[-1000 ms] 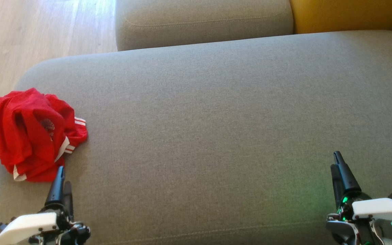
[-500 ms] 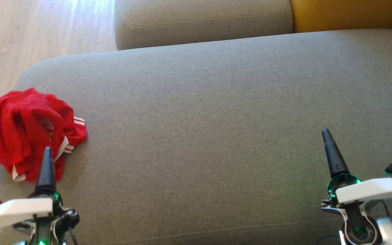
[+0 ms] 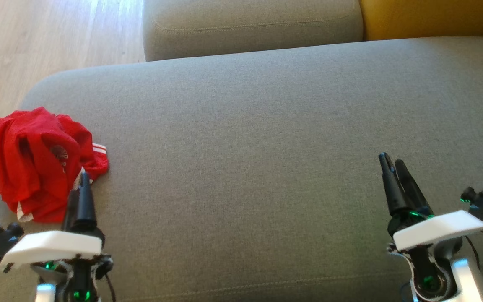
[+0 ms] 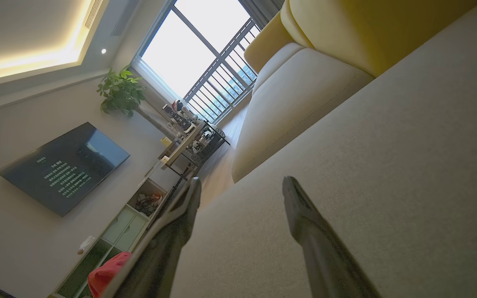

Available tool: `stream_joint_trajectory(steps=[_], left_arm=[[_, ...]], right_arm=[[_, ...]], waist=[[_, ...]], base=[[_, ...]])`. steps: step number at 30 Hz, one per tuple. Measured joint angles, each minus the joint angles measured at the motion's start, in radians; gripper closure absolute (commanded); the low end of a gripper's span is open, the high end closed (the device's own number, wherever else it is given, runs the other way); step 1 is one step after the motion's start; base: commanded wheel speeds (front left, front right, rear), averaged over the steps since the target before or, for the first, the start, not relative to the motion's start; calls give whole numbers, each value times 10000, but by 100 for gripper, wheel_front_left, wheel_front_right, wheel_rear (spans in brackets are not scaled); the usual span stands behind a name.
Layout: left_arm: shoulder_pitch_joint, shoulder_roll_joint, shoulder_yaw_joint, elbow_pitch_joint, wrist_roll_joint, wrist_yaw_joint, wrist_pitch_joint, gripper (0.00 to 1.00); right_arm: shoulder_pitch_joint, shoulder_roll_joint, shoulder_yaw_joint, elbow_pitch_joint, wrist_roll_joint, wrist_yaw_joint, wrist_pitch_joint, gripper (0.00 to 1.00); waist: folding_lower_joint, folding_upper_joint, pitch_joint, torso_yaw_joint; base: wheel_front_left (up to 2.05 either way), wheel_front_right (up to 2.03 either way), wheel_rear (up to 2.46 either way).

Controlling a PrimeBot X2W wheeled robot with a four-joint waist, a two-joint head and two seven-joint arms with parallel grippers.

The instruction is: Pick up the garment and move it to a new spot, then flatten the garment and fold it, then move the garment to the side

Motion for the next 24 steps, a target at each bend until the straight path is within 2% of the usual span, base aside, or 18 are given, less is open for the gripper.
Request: stream_joint_trajectory(steps=[4, 12, 17, 19, 24], left_arm=[[5, 222, -523, -209, 888, 391, -121, 0], [1, 1139, -1925, -380, 2368, 1804, -309, 0], [-10, 1649, -2853, -219, 3053, 2533, -468, 0], [-12, 1728, -3014, -173, 3162, 2654, -487, 0], [-184, 2092, -3756, 19, 3810, 3289, -658, 0]], right_arm=[[-154, 0, 213, -251, -518, 0, -102, 0], [-179, -4, 372, -382, -1825, 0, -389, 0], [-182, -6, 589, -385, -2543, 0, -529, 0], [-182, -6, 594, -362, -2706, 0, -531, 0], [-180, -12, 577, -245, -3325, 0, -679, 0]], waist=[[-1, 0, 9, -7], [-1, 0, -4, -57], [-1, 0, -34, -91], [-1, 0, -43, -94], [-1, 0, -85, -89]], base=[[0, 0, 0], [0, 0, 0], [0, 0, 0], [0, 0, 0], [0, 0, 0]])
